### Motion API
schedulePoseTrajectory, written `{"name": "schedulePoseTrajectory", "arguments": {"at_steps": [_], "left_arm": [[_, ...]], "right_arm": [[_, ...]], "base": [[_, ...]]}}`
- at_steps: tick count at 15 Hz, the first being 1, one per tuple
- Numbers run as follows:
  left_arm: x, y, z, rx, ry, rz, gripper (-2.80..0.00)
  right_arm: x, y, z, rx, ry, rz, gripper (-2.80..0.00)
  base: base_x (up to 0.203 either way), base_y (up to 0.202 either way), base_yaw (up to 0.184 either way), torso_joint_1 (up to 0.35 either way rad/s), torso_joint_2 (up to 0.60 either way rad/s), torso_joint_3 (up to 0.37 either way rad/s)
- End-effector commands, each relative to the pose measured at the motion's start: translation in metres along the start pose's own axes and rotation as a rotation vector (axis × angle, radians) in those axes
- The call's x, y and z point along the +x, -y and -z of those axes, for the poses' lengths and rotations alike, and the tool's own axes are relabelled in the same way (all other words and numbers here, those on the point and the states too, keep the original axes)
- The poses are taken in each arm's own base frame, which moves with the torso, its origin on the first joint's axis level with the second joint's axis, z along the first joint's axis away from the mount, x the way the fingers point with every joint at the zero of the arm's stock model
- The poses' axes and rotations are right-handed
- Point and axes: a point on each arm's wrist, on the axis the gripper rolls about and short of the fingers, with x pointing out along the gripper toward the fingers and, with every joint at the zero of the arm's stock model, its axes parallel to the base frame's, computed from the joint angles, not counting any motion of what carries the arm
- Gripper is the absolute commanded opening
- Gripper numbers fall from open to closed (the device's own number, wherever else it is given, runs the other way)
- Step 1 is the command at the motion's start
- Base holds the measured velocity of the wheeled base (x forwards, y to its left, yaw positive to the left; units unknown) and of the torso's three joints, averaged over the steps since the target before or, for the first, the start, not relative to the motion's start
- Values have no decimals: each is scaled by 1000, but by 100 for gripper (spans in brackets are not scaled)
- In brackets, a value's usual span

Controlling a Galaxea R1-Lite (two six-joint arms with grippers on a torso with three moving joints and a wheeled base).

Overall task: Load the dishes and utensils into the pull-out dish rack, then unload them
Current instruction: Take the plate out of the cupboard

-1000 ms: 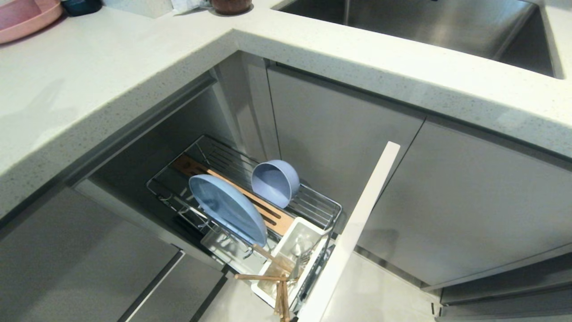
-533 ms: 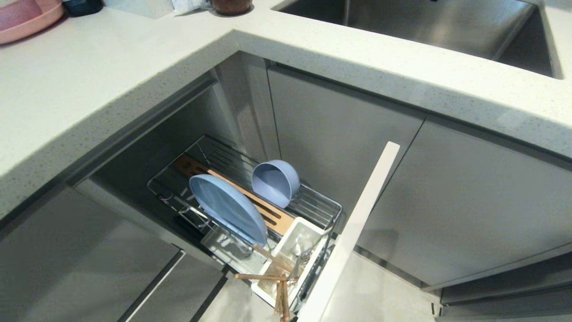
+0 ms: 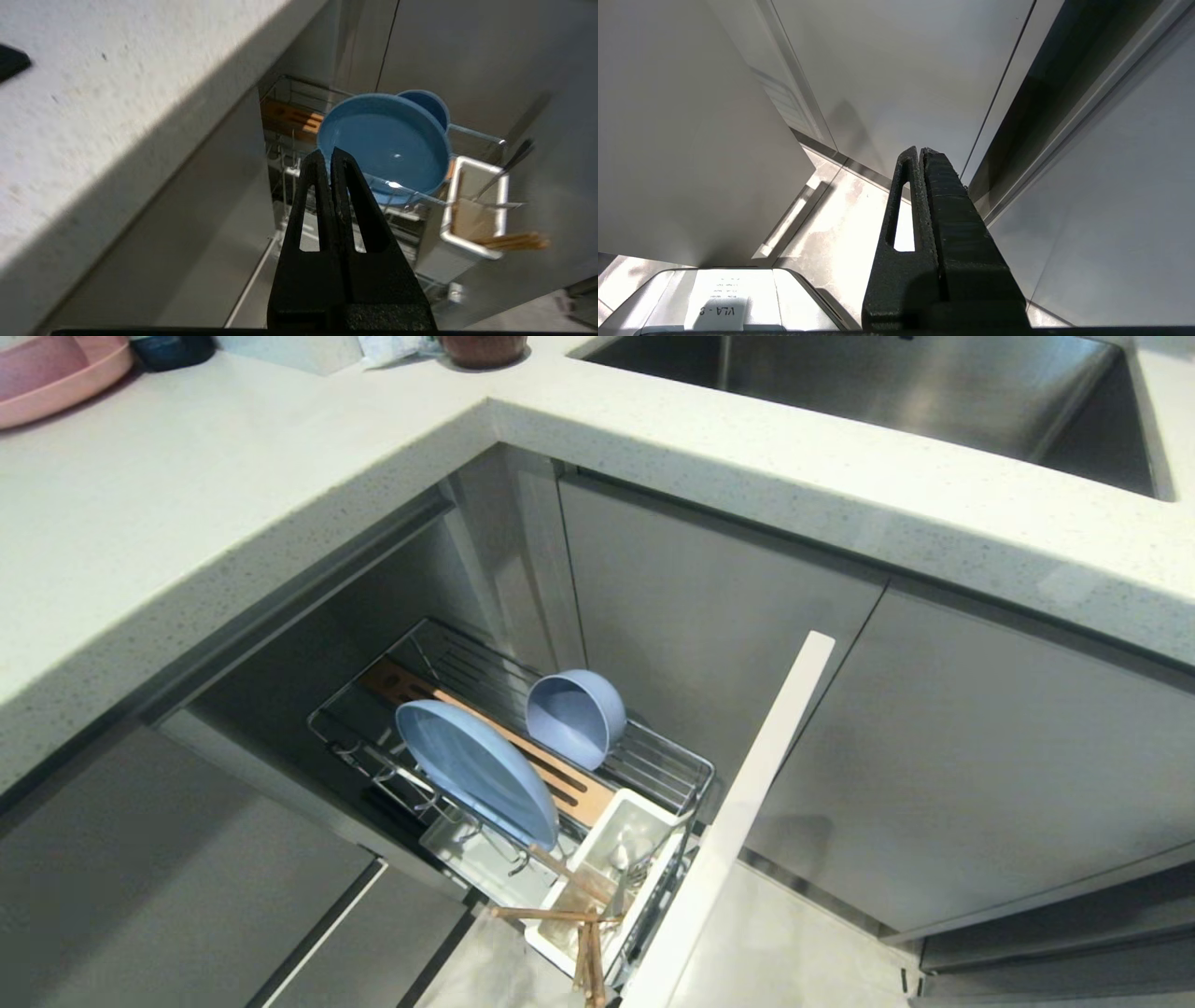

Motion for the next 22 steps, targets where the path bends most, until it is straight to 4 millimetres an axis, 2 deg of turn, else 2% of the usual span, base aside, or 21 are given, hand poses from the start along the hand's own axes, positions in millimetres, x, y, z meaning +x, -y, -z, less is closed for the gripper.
{"name": "schedulePoseTrajectory", "arguments": {"at_steps": [1, 4, 5, 7, 11, 22], "left_arm": [[6, 2, 45, 19, 9, -11, -280], [21, 4, 95, 26, -30, -17, -280], [24, 4, 106, 22, -27, -20, -280], [24, 4, 115, -45, -79, -30, -280], [23, 3, 118, -149, -109, -80, -280], [23, 3, 118, -149, -109, -83, -280]], "right_arm": [[0, 0, 0, 0, 1, 0, -280], [0, 0, 0, 1, 1, 0, -280], [0, 0, 0, 0, 2, 0, -280], [0, 0, 0, 0, 1, 0, -280], [0, 0, 0, 0, 1, 0, -280], [0, 0, 0, 0, 1, 0, -280]], "base": [[0, 0, 0, 0, 0, 0], [0, 0, 0, 0, 0, 0], [0, 0, 0, 0, 0, 0], [0, 0, 0, 0, 0, 0], [0, 0, 0, 0, 0, 0], [0, 0, 0, 0, 0, 0]]}}
